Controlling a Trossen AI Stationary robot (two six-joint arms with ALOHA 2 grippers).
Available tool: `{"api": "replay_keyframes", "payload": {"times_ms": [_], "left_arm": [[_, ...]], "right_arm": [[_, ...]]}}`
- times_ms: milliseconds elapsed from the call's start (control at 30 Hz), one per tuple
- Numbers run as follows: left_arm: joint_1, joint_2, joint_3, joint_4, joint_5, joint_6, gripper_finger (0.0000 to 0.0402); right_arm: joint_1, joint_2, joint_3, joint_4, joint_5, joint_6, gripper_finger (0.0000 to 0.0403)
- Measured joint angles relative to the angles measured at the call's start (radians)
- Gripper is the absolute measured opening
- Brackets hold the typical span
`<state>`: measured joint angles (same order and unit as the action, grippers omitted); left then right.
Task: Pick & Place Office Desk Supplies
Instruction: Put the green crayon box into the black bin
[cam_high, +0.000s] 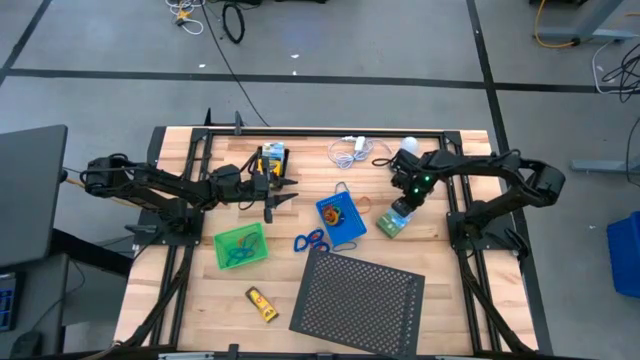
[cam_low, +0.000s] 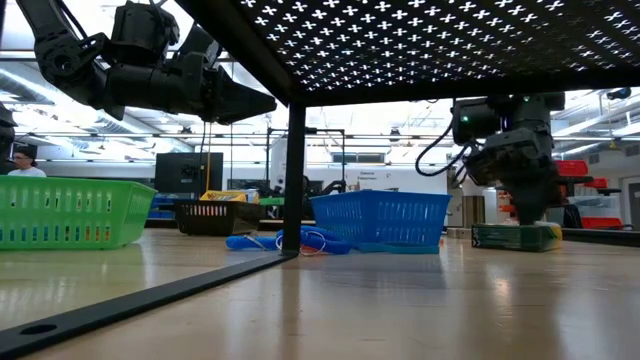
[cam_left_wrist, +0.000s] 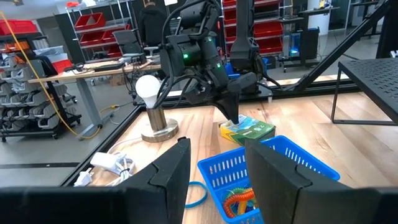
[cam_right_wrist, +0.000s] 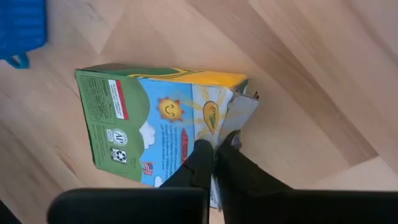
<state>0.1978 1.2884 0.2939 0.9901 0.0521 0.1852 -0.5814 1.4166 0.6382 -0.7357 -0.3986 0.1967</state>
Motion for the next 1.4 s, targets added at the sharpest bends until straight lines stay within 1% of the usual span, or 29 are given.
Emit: {"api": "replay_keyframes", "payload": {"times_ms": [100,200,367,700,900,1033,1167,1233,1300,1333,1400], "left_arm": [[0.0,0.0,0.0,0.0,-0.01,-0.001,0.0158],[0.0,0.0,0.0,0.0,-0.026,-0.001,0.0158],[0.0,0.0,0.0,0.001,-0.026,-0.001,0.0158],[0.0,0.0,0.0,0.02,-0.026,-0.03,0.0158],[0.002,0.0,0.0,0.033,-0.027,-0.052,0.0158],[0.024,0.0,0.0,0.045,-0.018,-0.127,0.0158],[0.058,0.0,0.015,0.05,0.05,-0.262,0.0158],[0.074,0.0,0.045,0.027,0.117,-0.322,0.0158],[0.085,0.0,0.097,-0.063,0.201,-0.355,0.0159],[0.086,0.0,0.129,-0.127,0.225,-0.358,0.0161],[0.082,0.003,0.204,-0.258,0.236,-0.326,0.0169]], "right_arm": [[0.03,-0.008,0.006,0.012,0.021,0.002,0.0005],[0.074,-0.03,0.033,0.001,0.098,0.017,0.0003],[0.159,-0.074,0.111,-0.057,0.204,0.059,0.0001],[0.311,-0.076,0.268,-0.136,0.366,0.101,0.0001],[0.365,-0.076,0.355,-0.206,0.52,0.102,0.0],[0.379,-0.076,0.4,-0.238,0.598,0.09,0.0],[0.384,-0.076,0.438,-0.235,0.659,0.057,0.0],[0.384,-0.076,0.459,-0.236,0.687,0.035,0.0],[0.384,-0.075,0.482,-0.233,0.713,0.005,0.0],[0.383,-0.075,0.493,-0.234,0.722,-0.008,0.0],[0.383,-0.075,0.514,-0.231,0.74,-0.04,0.0]]}}
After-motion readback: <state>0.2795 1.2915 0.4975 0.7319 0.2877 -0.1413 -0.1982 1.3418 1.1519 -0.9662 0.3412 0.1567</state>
